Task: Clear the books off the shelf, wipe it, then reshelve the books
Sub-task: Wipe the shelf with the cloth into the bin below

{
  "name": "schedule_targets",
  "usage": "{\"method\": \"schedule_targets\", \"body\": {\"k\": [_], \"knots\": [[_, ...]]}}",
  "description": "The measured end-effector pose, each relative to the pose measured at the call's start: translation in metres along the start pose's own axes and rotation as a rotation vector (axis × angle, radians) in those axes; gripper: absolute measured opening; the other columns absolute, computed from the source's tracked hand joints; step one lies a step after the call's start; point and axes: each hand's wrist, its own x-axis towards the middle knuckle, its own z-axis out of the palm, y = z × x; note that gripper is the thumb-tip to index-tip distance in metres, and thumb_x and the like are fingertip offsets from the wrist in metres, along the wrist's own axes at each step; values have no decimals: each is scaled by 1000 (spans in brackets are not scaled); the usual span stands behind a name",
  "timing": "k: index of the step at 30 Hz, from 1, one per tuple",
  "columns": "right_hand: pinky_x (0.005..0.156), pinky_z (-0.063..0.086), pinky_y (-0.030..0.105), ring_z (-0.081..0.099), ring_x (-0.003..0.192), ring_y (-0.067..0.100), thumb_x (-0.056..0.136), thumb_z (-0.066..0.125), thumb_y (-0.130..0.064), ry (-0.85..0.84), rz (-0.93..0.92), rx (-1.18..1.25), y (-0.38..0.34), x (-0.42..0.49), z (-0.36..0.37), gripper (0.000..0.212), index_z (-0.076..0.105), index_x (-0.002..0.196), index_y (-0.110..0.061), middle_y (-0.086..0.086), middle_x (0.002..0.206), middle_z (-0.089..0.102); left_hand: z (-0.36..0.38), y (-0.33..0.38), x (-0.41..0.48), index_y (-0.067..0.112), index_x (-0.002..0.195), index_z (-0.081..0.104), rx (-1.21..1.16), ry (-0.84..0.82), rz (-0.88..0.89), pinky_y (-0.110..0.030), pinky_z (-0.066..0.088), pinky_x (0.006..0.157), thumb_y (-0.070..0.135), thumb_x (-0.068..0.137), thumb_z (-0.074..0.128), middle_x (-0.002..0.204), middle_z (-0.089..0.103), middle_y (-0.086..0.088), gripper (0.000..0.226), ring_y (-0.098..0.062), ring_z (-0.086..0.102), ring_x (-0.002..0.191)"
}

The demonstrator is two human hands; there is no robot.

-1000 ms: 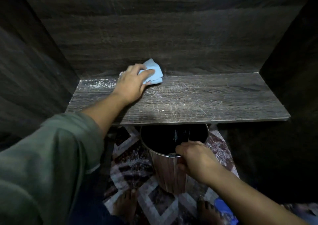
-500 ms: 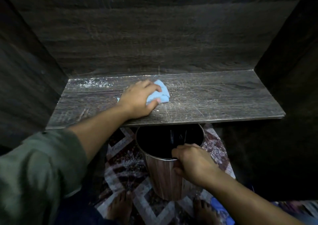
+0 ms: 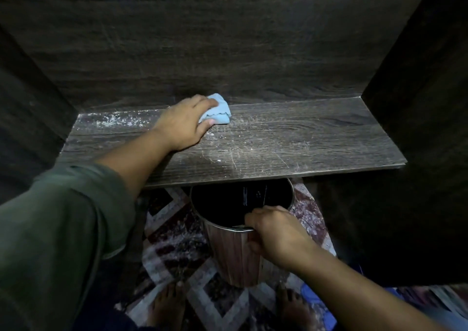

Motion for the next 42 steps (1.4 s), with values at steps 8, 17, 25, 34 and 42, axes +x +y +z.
{"method": "schedule_targets", "body": {"k": [8,17,25,34,42], "knots": [[81,45,34,60,96,30,74,64,-20,-13,-6,-1,-3,-2,-4,18,62,92,-18,4,93,65,-5,31,1,19,128,59,-200,-34,-142,-32,40,92,39,93,57,124,59,-6,40,-28,55,114],[85,42,34,57,103,28,78,64,-22,-50,1,2,-2,-2,-7,21,63,98,-17,5,101,64,-21,28,22,18,125,64,-211,191,13,-38,42,99,26,89,66,123,57,-7,36,-27,53,115],[86,41,34,56,104,27,81,62,-19,-45,25,-7,3,-6,-6,20,63,101,-18,4,103,63,14,35,23,29,140,49,-134,-55,-77,-37,31,107,58,91,40,145,45,5,59,-24,43,128],[83,41,33,56,99,26,73,62,-27,-32,14,-10,6,-13,-8,21,60,92,-18,2,96,63,1,63,-27,12,119,69,-382,125,47,-32,44,91,30,91,56,111,68,-8,36,-26,61,102],[67,49,30,63,76,25,56,80,-26,-22,41,-31,13,-25,-11,28,60,74,-20,0,75,63,-2,12,-46,32,141,47,-18,59,-464,-41,30,107,57,97,37,132,49,-14,52,-37,42,122]]}}
